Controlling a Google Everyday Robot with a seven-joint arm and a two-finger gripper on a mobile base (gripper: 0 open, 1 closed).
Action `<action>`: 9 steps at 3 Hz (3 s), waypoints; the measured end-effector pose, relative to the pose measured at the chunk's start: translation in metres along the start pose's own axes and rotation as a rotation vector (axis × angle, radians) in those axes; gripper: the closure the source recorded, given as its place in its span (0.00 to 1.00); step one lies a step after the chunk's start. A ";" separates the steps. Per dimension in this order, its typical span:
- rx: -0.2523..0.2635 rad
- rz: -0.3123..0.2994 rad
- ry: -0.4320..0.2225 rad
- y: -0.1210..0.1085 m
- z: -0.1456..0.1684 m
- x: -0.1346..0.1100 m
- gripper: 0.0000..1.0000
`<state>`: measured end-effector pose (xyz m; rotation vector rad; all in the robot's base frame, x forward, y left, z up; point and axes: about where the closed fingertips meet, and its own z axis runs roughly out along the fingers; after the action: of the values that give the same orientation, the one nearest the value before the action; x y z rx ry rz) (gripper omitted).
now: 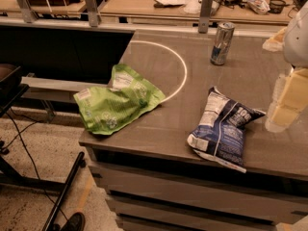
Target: Move redbull can near green rice chip bag
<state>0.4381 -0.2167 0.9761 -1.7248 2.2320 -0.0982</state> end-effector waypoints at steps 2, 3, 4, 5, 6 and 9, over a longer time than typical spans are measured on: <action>0.038 0.011 -0.028 -0.017 -0.001 -0.003 0.00; 0.102 0.049 -0.083 -0.056 -0.002 -0.009 0.00; 0.189 0.108 -0.155 -0.105 -0.007 -0.017 0.00; 0.302 0.201 -0.301 -0.176 -0.013 -0.027 0.00; 0.352 0.275 -0.430 -0.222 -0.002 -0.036 0.00; 0.331 0.516 -0.618 -0.302 0.081 -0.046 0.00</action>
Offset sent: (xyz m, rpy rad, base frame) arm 0.0412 -0.0075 0.0094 0.0543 -0.0868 -0.0293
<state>0.7528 -0.2428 0.9833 -0.8205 1.9629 0.1559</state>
